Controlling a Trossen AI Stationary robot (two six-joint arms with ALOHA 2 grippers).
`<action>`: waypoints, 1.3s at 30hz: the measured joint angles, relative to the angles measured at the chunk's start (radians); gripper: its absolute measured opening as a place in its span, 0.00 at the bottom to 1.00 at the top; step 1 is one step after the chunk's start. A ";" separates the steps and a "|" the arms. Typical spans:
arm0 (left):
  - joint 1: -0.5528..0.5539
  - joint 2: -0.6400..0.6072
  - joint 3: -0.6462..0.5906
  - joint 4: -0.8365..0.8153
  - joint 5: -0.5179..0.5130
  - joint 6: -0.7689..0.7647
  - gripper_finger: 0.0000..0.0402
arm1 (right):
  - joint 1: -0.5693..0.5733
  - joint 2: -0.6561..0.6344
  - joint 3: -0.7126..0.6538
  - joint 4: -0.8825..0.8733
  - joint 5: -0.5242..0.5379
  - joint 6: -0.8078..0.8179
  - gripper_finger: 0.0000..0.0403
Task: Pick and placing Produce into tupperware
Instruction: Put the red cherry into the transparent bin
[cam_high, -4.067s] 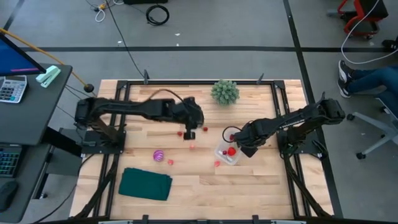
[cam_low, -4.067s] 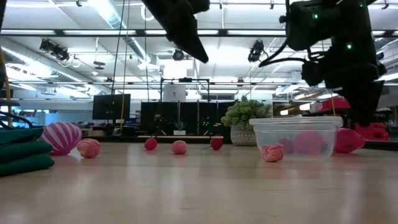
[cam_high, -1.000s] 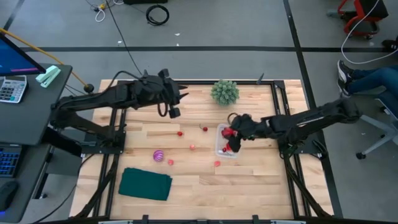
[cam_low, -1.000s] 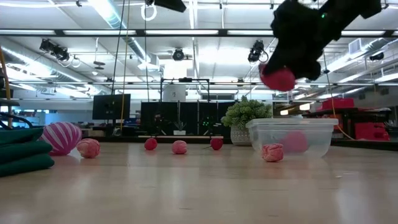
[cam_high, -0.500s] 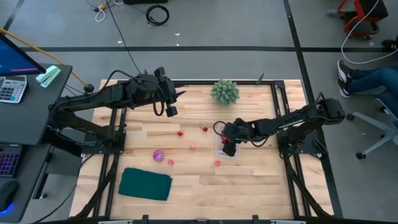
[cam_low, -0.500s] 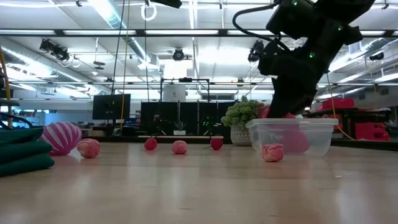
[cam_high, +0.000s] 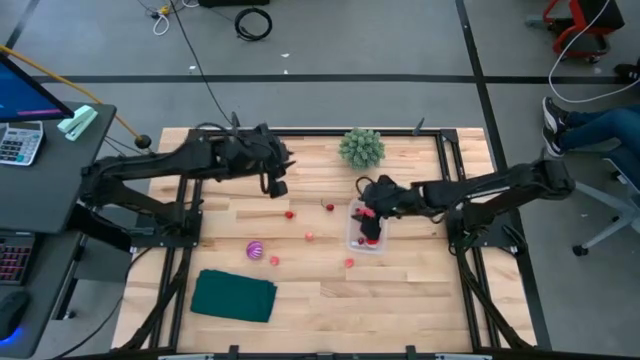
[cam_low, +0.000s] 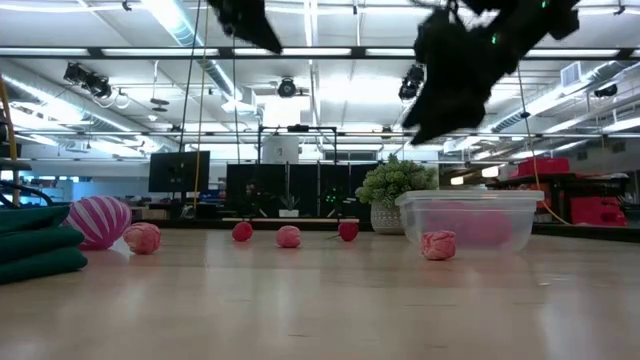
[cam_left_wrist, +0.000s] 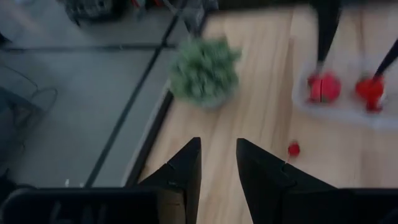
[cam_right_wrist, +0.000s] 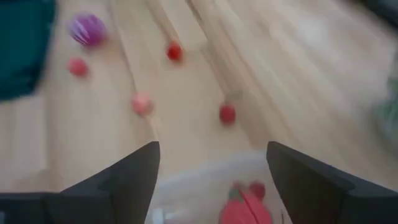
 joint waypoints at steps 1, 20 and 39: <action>0.000 0.008 -0.030 0.012 0.000 0.000 0.27 | -0.001 -0.016 0.015 0.000 -0.001 -0.025 0.76; -0.026 0.448 -0.376 0.847 0.256 -0.025 0.27 | -0.041 -0.089 0.152 -0.010 0.059 -0.234 0.72; -0.030 0.634 -0.260 0.810 0.255 -0.018 0.27 | -0.041 -0.072 0.152 -0.051 0.056 -0.238 0.72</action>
